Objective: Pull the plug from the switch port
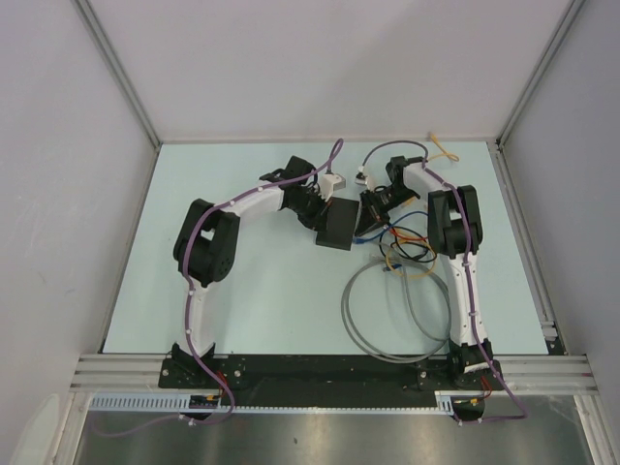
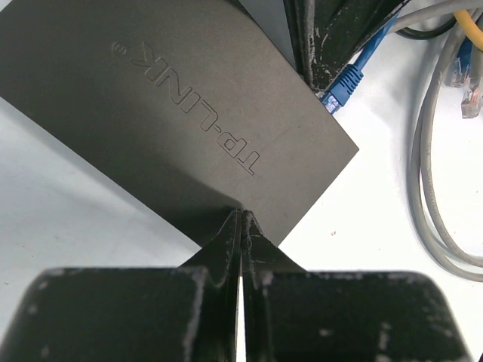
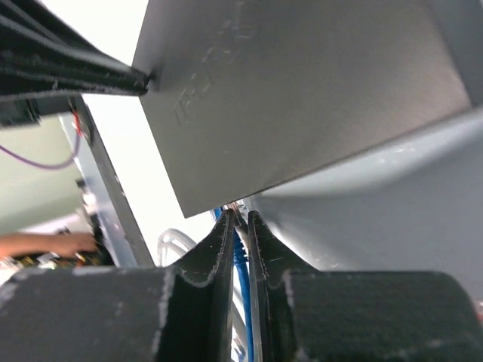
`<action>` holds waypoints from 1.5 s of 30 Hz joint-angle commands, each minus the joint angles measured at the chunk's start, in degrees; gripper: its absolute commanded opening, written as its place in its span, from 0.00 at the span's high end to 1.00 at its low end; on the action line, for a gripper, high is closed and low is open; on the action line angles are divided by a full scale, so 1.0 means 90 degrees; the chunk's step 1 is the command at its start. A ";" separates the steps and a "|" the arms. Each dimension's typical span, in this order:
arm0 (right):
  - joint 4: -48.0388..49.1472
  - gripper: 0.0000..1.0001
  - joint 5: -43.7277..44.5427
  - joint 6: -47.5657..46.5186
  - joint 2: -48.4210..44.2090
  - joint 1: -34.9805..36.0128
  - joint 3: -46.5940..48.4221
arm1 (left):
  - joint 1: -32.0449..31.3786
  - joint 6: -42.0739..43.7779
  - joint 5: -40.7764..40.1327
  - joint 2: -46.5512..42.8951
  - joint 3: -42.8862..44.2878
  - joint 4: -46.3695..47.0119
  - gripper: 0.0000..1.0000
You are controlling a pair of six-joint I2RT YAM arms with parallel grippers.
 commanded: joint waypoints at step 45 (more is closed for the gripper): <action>-0.2173 0.50 0.0140 -0.2115 0.0639 -0.0175 0.1302 | -0.0001 0.0271 -0.0435 0.0227 -0.0350 -0.0758 0.98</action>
